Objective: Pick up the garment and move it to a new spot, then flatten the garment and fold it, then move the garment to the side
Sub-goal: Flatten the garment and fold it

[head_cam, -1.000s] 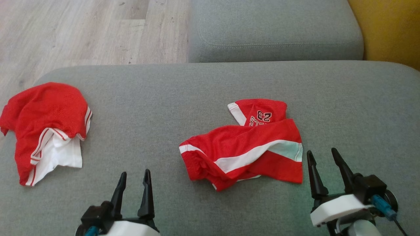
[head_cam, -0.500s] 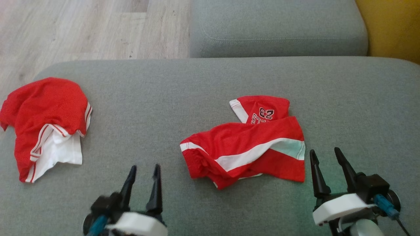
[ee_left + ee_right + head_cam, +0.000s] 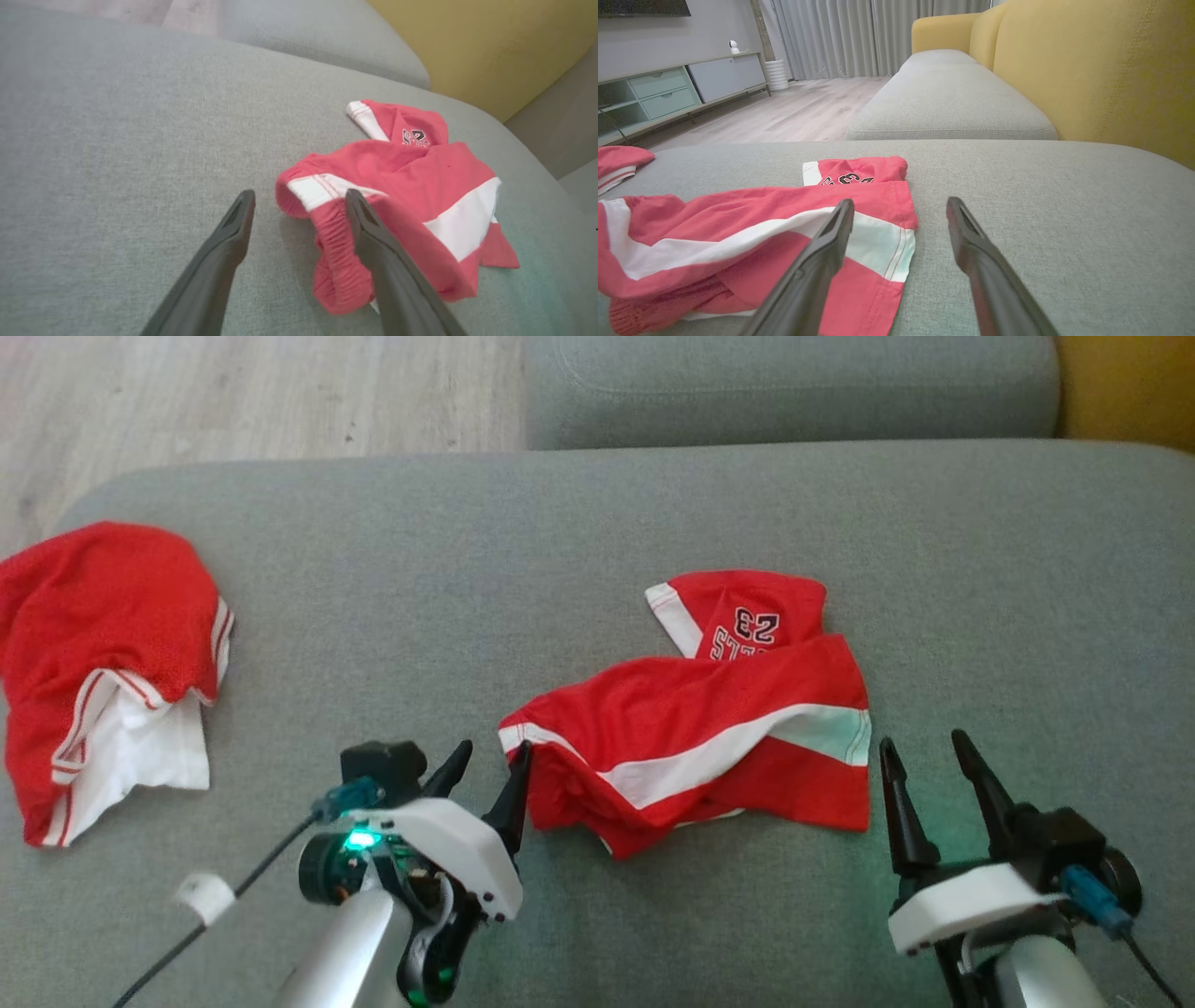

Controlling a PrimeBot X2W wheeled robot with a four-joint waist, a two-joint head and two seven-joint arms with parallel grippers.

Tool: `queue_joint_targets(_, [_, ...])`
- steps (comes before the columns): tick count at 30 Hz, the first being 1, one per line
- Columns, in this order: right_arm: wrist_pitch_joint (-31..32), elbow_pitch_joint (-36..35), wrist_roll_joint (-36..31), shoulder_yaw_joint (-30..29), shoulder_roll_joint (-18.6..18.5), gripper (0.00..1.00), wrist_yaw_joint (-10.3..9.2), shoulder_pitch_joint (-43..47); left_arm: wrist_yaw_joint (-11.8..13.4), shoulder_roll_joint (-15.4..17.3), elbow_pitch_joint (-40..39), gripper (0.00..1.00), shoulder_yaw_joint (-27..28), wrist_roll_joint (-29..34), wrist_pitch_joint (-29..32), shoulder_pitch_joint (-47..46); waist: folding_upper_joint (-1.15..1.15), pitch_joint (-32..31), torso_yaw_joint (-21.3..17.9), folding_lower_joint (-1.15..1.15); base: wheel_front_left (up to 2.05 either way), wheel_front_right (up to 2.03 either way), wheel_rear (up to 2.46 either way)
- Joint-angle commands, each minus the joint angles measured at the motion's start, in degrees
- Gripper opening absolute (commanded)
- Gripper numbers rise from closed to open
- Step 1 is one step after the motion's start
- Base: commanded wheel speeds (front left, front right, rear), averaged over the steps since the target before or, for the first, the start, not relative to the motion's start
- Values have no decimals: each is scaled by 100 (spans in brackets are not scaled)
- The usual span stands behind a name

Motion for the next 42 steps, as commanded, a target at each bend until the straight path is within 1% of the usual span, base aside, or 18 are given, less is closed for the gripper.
queue_joint_targets(1, [-10,-159,-34,126,-19,100,42,-254,20,-10,-152,100,164,-61,40,-325,0,62,-47,-1,0,0,0])
queue_joint_targets(7, [-32,-113,-95,86,-19,100,42,-307,3,-55,-126,100,124,-524,469,-421,0,163,-115,-1,0,0,0])
queue_joint_targets(12, [-51,-74,-112,112,-19,100,42,-339,-29,-78,-256,100,110,-1025,669,-514,0,186,-175,-1,0,0,0])
queue_joint_targets(17, [-66,-34,-118,146,-19,100,42,-369,96,-85,-352,100,113,-1284,650,-649,0,202,-228,-1,0,0,0])
queue_joint_targets(22, [-79,-11,-112,159,-19,100,42,-414,293,-87,-368,100,241,-1481,458,-693,0,281,-267,-1,0,0,0])
queue_joint_targets(25, [-85,1,-123,140,-19,100,42,-441,347,-88,-369,100,264,-1596,365,-701,0,326,-270,-1,0,0,0])
queue_joint_targets(26, [-87,8,-131,129,-19,100,42,-453,370,-88,-355,85,257,-1629,319,-705,0,347,-269,-1,0,0,0])
queue_joint_targets(28, [-91,22,-147,106,-19,100,42,-472,414,-88,-324,44,233,-1683,200,-713,0,384,-265,-1,0,0,0])
queue_joint_targets(29, [-92,35,-151,89,-19,100,42,-484,434,-88,-320,31,219,-1720,121,-714,0,404,-262,-1,0,0,0])
queue_joint_targets(30, [-92,52,-155,72,-19,100,42,-497,456,-89,-319,10,202,-1758,30,-712,0,420,-258,-1,0,0,0])
queue_joint_targets(31, [-82,74,-158,48,-19,100,42,-508,474,-89,-320,0,174,-1772,-62,-708,0,437,-251,-1,0,0,0])
queue_joint_targets(37, [224,400,-138,-91,-19,100,42,-663,474,-89,-395,0,-133,-1740,-543,-547,0,549,-173,-1,0,0,0])
queue_joint_targets(42, [363,658,-177,-180,-19,100,42,-955,487,-89,-490,0,-365,-1661,-783,-385,0,632,-68,-1,0,0,0])
